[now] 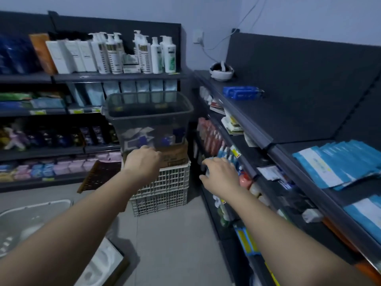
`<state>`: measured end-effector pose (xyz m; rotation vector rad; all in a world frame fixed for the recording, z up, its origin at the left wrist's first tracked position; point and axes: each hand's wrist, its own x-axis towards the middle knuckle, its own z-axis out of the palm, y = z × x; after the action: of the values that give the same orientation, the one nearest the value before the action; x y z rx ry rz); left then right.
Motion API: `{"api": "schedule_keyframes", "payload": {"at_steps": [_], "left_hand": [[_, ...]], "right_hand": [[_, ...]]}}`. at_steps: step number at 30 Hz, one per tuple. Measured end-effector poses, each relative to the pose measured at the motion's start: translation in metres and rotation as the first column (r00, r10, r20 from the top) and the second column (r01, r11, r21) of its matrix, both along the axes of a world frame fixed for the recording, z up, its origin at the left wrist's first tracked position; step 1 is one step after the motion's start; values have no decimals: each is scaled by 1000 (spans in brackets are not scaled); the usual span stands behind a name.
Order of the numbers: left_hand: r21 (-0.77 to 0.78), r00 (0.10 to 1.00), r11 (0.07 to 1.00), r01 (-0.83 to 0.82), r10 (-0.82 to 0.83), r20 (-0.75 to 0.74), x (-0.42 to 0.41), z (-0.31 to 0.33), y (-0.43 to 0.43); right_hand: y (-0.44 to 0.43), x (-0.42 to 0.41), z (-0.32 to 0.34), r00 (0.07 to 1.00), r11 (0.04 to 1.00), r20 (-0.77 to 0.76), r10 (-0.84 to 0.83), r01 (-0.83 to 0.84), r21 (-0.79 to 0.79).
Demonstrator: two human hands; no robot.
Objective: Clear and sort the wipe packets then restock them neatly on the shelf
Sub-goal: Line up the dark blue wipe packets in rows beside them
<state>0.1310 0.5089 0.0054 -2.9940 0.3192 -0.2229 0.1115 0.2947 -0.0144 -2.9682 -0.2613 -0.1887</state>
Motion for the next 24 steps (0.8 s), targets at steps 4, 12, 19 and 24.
{"api": "schedule_keyframes", "payload": {"at_steps": [4,12,19,24], "left_hand": [[-27,998,998,-63,63,10,35,-6,39],[2,991,995,-105,104,79,142,-9,98],[8,981,990,-143,140,130,268,9,133],[-4,983,986,-168,168,70,344,3,154]], "right_hand": [[38,50,-1,997,997,-19,69,-70,-37],[99,176,-9,981,981,-40,191,-192,-38],[135,314,1,973,972,-15,229,-229,-50],[154,391,5,975,974,2,221,-221,-56]]}}
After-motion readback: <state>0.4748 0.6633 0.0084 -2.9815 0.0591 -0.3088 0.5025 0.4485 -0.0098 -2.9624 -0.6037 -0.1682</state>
